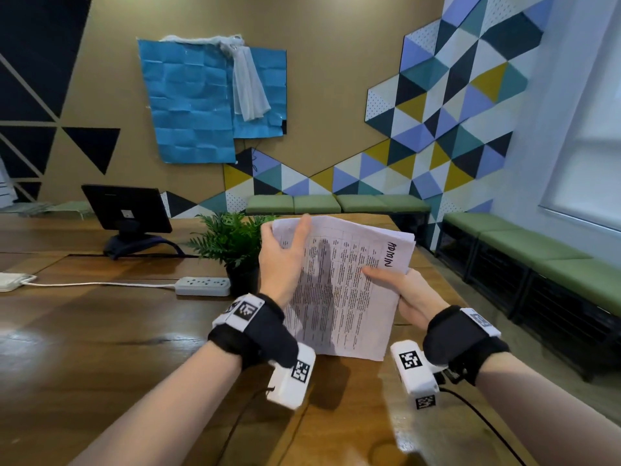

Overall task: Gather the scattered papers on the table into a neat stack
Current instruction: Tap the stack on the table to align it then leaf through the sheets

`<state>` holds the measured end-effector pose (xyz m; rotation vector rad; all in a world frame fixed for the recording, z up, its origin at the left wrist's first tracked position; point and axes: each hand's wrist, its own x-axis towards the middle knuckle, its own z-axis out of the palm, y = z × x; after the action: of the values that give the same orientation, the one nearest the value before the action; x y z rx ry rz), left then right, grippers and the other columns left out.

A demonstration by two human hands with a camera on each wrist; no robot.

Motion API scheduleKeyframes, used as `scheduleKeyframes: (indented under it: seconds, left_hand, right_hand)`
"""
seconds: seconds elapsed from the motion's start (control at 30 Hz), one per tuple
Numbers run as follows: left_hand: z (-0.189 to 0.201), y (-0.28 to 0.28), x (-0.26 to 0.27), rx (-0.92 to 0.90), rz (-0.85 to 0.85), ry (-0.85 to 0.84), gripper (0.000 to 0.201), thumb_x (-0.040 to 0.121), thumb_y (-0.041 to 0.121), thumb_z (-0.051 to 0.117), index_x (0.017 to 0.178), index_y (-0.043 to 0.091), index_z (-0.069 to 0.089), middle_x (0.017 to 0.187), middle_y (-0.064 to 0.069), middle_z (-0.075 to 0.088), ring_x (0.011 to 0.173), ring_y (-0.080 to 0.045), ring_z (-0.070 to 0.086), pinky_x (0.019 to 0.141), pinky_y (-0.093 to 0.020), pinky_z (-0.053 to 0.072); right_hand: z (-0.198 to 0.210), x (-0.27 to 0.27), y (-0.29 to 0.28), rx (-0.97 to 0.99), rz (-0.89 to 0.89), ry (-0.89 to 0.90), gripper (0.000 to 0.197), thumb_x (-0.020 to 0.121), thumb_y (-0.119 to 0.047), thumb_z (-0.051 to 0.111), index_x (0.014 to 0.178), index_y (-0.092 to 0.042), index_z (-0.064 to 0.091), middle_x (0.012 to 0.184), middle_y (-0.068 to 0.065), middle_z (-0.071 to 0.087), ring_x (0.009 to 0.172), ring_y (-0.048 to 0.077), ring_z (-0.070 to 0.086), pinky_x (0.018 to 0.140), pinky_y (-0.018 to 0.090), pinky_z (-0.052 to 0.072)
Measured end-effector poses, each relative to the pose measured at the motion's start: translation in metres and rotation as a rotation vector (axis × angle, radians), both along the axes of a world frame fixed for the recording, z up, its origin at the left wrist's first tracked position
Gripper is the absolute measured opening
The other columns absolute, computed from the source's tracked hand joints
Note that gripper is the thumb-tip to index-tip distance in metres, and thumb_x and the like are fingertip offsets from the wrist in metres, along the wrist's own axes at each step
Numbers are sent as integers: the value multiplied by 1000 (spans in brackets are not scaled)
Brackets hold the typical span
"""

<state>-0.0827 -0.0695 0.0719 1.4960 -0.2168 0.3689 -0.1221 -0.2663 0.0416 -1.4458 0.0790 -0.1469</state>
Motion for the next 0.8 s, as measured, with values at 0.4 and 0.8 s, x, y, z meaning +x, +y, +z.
scheduleKeyframes:
  seconds: [0.4, 0.8]
  left_hand:
    - [17, -5, 30, -47, 153, 141, 22, 91, 34, 46, 87, 14, 52, 89, -6, 53, 88, -26, 50, 79, -35, 39]
    - [1, -3, 26, 99, 68, -23, 69, 78, 61, 60, 128, 24, 32, 121, -8, 53, 106, -25, 56, 96, -41, 46]
  right_hand:
    - [2, 1, 2, 10, 31, 28, 32, 82, -12, 69, 114, -11, 67, 111, 11, 73, 104, 28, 69, 86, 42, 55]
    - [-1, 4, 6, 8, -24, -10, 35, 88, -15, 63, 121, -6, 64, 118, 14, 70, 108, 30, 67, 88, 41, 55]
